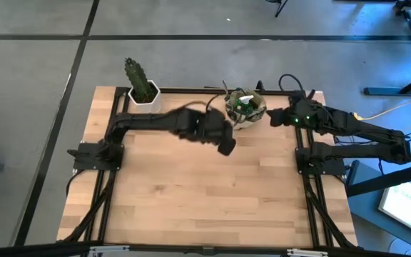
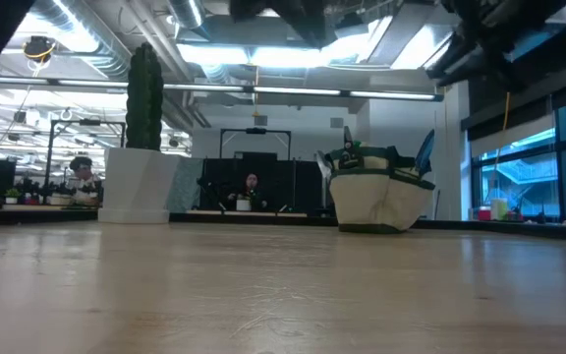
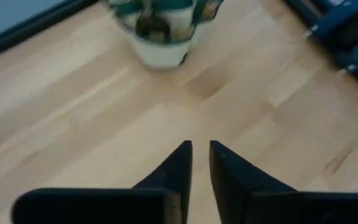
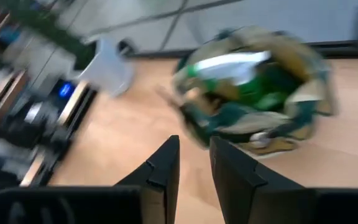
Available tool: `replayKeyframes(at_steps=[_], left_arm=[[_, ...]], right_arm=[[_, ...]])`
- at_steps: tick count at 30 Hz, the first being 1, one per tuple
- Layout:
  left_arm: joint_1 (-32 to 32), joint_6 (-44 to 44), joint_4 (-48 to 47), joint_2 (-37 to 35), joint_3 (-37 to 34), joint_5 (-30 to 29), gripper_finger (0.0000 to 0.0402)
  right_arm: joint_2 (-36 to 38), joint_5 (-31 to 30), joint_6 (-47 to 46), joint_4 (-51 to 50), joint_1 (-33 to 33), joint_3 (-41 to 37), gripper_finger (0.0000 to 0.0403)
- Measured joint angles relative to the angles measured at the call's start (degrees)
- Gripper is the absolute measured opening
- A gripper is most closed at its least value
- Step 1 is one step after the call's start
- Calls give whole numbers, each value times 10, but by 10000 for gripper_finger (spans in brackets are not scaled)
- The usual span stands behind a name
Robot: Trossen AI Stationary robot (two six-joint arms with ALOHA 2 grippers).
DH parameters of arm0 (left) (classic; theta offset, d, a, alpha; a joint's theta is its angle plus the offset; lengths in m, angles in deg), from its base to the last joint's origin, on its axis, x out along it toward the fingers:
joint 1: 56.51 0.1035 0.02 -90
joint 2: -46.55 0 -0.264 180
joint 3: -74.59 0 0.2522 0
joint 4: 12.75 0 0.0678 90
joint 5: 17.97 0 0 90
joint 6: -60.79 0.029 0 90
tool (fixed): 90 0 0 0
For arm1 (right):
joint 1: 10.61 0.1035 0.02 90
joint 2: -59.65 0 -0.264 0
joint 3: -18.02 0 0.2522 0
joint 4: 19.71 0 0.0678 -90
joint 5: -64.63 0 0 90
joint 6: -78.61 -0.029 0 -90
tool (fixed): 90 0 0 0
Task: Pick & Place Garden tools in Gardening bag
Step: Move the gardening bag to the center of the table
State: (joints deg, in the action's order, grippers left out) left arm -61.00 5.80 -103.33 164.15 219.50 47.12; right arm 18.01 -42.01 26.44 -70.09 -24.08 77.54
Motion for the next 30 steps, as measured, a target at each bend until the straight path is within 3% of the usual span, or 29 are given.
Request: replayKeyframes(at_steps=[6,11,16,19,25,30], left_arm=[[90,96,94,0,-32,65,4],[175,170,171,-1,-55,172,2],[252,217,215,-1,-73,247,2],[285,226,226,-1,-87,268,2],[326,256,244,-1,-129,332,2],[330,271,266,-3,-183,351,2]], right_arm=[[8,-79,-72,-27,0,0,90],[0,-129,-133,-26,-3,0,90],[-27,-149,-119,-28,-43,0,80],[-48,-157,-158,-51,-78,0,59],[-93,-108,-172,-6,-134,-1,10],[-145,-72,-190,1,-174,-16,3]])
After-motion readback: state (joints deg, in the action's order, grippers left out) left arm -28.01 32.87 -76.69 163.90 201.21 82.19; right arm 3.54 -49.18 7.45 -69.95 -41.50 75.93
